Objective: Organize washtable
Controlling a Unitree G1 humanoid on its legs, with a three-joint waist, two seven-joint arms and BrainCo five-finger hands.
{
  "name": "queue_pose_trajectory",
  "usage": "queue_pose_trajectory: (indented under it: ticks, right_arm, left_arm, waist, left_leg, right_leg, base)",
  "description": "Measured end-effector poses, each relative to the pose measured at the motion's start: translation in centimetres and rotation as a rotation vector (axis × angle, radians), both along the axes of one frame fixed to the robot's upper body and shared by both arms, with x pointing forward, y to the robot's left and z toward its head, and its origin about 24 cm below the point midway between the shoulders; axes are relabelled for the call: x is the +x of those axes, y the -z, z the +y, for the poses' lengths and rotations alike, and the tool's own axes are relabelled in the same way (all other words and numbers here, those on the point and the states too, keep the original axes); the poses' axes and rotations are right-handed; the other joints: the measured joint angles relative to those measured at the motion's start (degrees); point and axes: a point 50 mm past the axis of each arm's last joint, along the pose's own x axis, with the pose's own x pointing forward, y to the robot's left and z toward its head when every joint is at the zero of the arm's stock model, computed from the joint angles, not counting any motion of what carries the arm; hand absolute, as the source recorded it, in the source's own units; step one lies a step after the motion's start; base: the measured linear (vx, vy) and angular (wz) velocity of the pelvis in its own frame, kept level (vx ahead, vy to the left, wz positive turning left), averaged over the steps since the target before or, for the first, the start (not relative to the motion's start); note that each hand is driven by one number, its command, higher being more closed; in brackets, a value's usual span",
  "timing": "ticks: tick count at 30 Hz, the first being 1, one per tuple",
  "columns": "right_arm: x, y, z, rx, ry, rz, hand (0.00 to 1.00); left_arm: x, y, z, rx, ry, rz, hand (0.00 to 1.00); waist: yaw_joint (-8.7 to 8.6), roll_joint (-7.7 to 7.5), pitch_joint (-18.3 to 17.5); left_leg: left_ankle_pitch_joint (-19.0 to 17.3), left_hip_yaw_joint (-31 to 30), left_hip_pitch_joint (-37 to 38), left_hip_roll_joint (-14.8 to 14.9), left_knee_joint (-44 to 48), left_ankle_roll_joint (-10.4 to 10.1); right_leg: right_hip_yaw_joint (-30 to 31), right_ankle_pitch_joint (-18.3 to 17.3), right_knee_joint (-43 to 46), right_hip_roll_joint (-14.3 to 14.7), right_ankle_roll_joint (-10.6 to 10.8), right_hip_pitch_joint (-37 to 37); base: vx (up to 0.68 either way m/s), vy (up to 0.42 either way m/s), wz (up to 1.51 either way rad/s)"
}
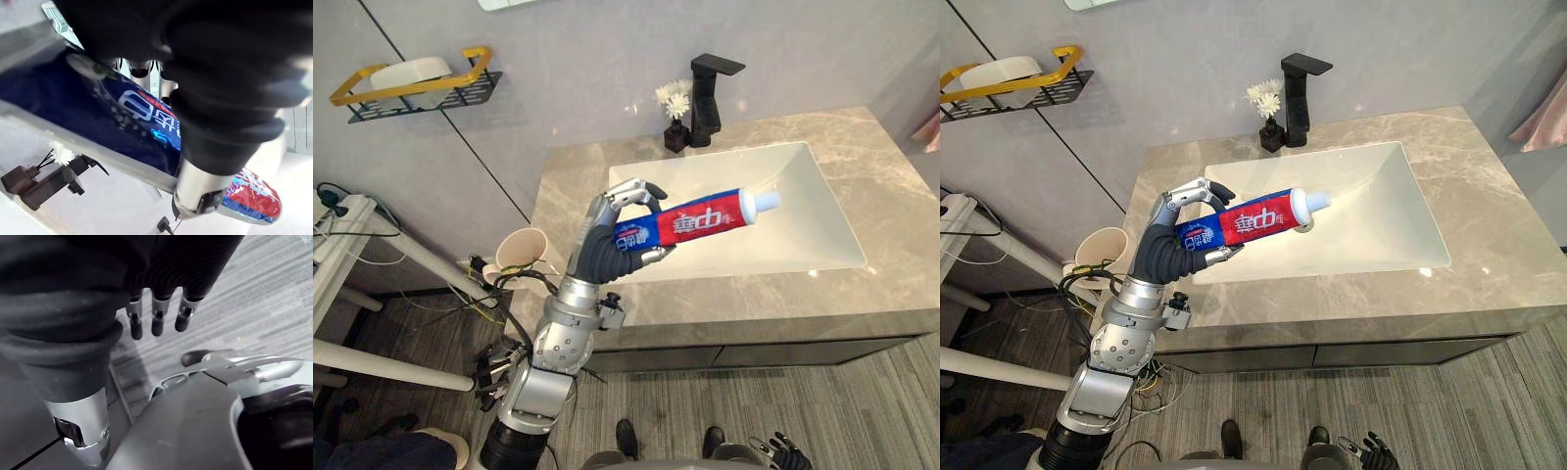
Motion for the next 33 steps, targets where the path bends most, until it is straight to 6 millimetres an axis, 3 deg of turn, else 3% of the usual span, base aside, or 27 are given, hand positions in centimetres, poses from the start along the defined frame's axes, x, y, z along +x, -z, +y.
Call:
queue_pose_trajectory:
  ticks: [6, 9, 12, 13, 14, 15, 19, 21, 25, 27, 29, 31, 33]
  right_arm:
    - [0.3, -0.2, 0.0, -0.003, -0.003, -0.017, 0.0]
    - [2.4, -1.8, 0.4, -0.012, -0.055, -0.159, 0.0]
    - [6.6, -5.4, 2.4, 0.022, -0.085, -0.436, 0.0]
    - [8.4, -7.5, 3.4, 0.042, -0.11, -0.565, 0.0]
    - [9.1, -8.5, 3.9, 0.058, -0.107, -0.61, 0.0]
    - [8.5, -9.0, 4.1, 0.075, -0.092, -0.623, 0.0]
    - [8.0, -14.0, 4.4, 0.147, -0.101, -0.806, 0.0]
    - [7.9, -15.8, 5.0, 0.252, -0.065, -0.895, 0.0]
    - [8.3, -17.8, 6.9, 0.465, 0.006, -0.999, 0.0]
    - [9.5, -21.0, 8.2, 0.557, -0.027, -1.179, 0.0]
    - [11.4, -28.8, 9.4, 0.673, -0.147, -1.629, 0.0]
    - [11.5, -31.4, 9.1, 0.693, -0.16, -1.812, 0.0]
    - [11.6, -31.9, 8.8, 0.678, -0.156, -1.849, 0.0]
  left_arm:
    - [0.0, -0.2, -0.2, -0.032, 0.028, 0.006, 1.0]
    - [0.0, -0.1, -0.3, -0.028, 0.033, 0.01, 1.0]
    - [0.0, -0.1, -0.3, -0.023, 0.037, 0.014, 1.0]
    - [0.0, -0.1, -0.3, -0.014, 0.044, 0.017, 1.0]
    - [0.0, -0.1, -0.4, -0.011, 0.047, 0.018, 1.0]
    - [-0.1, -0.1, -0.4, -0.007, 0.053, 0.017, 1.0]
    - [-0.1, 0.2, 0.0, 0.012, 0.047, 0.027, 1.0]
    - [-0.3, 0.5, 0.0, 0.02, 0.051, 0.034, 1.0]
    - [-0.7, 0.9, -0.8, 0.036, 0.102, 0.055, 1.0]
    - [-0.8, 1.1, -1.3, 0.036, 0.123, 0.062, 1.0]
    - [-0.8, 1.4, -1.7, 0.035, 0.148, 0.073, 1.0]
    - [-0.8, 1.4, -1.9, 0.028, 0.159, 0.068, 1.0]
    - [-0.8, 1.2, -1.8, 0.005, 0.168, 0.068, 1.0]
  waist:
    - [0.12, -0.12, -0.04]
    - [0.02, -0.28, -0.05]
    - [-0.25, -1.03, -0.33]
    - [-0.2, -1.38, -0.42]
    - [-0.19, -1.57, -0.52]
    - [-0.04, -2.02, -0.58]
    - [-0.44, -2.95, -0.72]
    - [-2.03, -3.13, -0.82]
    - [-3.05, -3.47, -1.11]
    - [-2.87, -3.41, -2.19]
    - [-1.79, -4.32, -5.67]
    - [-0.83, -4.64, -7.09]
    - [0.21, -4.85, -7.89]
  left_leg:
    - [0.0, -0.27, 0.03, 0.01, 0.01, -0.01]
    - [-0.01, 0.31, 0.22, 0.14, 0.01, -0.02]
    - [-0.05, 1.82, 0.93, 0.51, 0.02, -0.07]
    - [-0.18, 2.52, 0.96, 0.7, 0.03, -0.22]
    - [-0.22, 2.65, 0.97, 0.79, 0.03, -0.29]
    - [-0.29, 2.67, 1.04, 0.96, 0.03, -0.39]
    - [-0.29, 3.94, 0.9, 1.17, 0.05, -0.39]
    - [-0.29, 4.11, 1.06, 1.12, 0.04, -0.39]
    - [-0.32, 3.95, 1.2, 1.2, 0.03, -0.6]
    - [-0.36, 3.33, 0.76, 1.22, 0.01, -0.7]
    - [-0.2, 1.73, -0.11, 1.26, 0.03, -0.66]
    - [0.37, 0.4, 0.18, 1.27, 0.03, -0.35]
    - [0.52, -0.41, 0.91, 1.14, 0.04, -0.33]
  right_leg:
    - [-0.27, -0.43, 0.58, 0.01, -0.04, -0.03]
    - [0.18, -0.41, 0.57, 0.13, -0.08, -0.08]
    - [1.46, -0.21, 0.54, 0.5, -0.36, -0.08]
    - [2.11, -0.12, 0.51, 0.71, -0.47, -0.08]
    - [2.24, -0.09, 0.45, 0.79, -0.5, -0.08]
    - [2.26, -0.07, 0.37, 0.97, -0.51, -0.08]
    - [3.5, 0.4, 0.64, 1.17, -0.76, -0.96]
    - [3.71, 0.48, 0.93, 1.13, -0.72, -0.96]
    - [3.74, 0.28, 1.51, 1.15, -0.35, -1.14]
    - [3.65, 0.5, 1.44, 1.25, -0.03, -1.53]
    - [2.96, 0.75, 0.51, 1.17, 0.28, -1.74]
    - [1.74, 0.68, 0.21, 1.18, 0.23, -0.83]
    - [0.84, 0.67, -0.46, 1.11, 0.22, 0.13]
  base:
    - [0.01, -0.002, 0.03]
    - [0.01, 0.0, -0.1]
    - [0.0, -0.008, -0.24]
    - [-0.03, -0.006, -0.2]
    - [-0.02, -0.011, -0.16]
    - [0.0, -0.011, -0.06]
    - [0.01, 0.0, -0.16]
    - [-0.03, 0.012, -0.11]
    - [-0.06, 0.004, -0.02]
    - [-0.09, -0.003, 0.01]
    - [-0.06, 0.011, 0.15]
    - [-0.01, -0.009, 0.35]
    - [0.01, -0.001, 0.29]
